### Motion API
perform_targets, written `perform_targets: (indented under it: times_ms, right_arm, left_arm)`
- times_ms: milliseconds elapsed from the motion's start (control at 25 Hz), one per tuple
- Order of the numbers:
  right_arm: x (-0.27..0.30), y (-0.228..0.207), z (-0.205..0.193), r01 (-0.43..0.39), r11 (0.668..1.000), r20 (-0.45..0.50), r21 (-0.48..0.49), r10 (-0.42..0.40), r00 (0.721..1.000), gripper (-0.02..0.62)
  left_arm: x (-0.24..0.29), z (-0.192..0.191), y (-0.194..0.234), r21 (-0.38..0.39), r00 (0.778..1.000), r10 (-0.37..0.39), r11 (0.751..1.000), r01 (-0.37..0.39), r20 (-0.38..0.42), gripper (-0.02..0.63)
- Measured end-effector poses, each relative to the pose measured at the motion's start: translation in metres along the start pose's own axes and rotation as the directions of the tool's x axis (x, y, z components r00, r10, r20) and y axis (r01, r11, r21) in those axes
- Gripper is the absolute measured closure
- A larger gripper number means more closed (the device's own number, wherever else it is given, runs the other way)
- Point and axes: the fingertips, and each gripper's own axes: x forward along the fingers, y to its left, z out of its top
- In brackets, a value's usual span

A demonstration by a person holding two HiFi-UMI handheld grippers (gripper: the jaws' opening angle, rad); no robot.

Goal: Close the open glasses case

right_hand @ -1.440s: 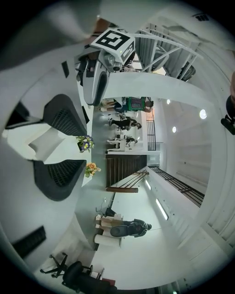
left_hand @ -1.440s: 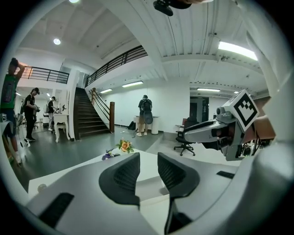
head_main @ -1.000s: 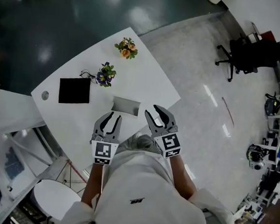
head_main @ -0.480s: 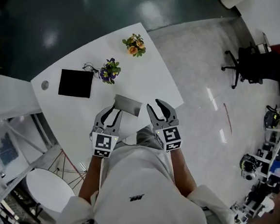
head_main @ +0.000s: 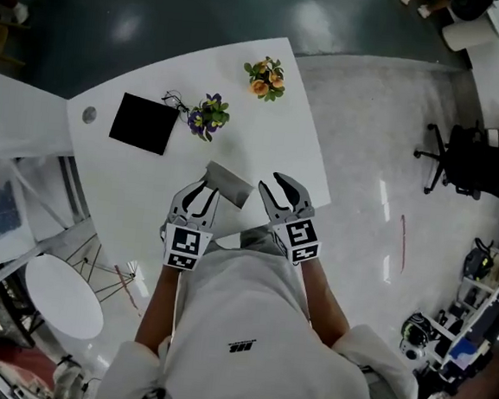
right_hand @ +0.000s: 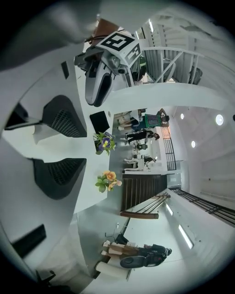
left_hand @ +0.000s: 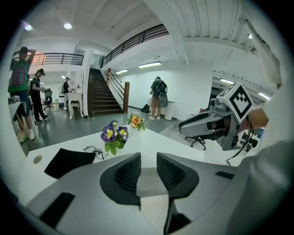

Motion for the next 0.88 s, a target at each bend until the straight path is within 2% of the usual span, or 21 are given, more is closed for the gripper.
perform_targets:
  times_ms: [400, 880]
  right_arm:
    - [0.033, -0.008, -0.016, -0.189, 0.981, -0.063, -0.049, 0.186, 0.981, 0.453]
    - [0.065, -0.019, -0.036, -0.328, 0.940, -0.137, -0.088, 0.315, 0.939, 0.453]
  left_arm:
    - [0.026, -0.019, -0.002, -0.104, 0.989, 0.131, 0.985, -0.137, -0.068, 0.495]
    - [0.055, -0.041, 0.000, -0.179, 0.962, 0.232, 0.950, -0.255, -0.140, 0.497]
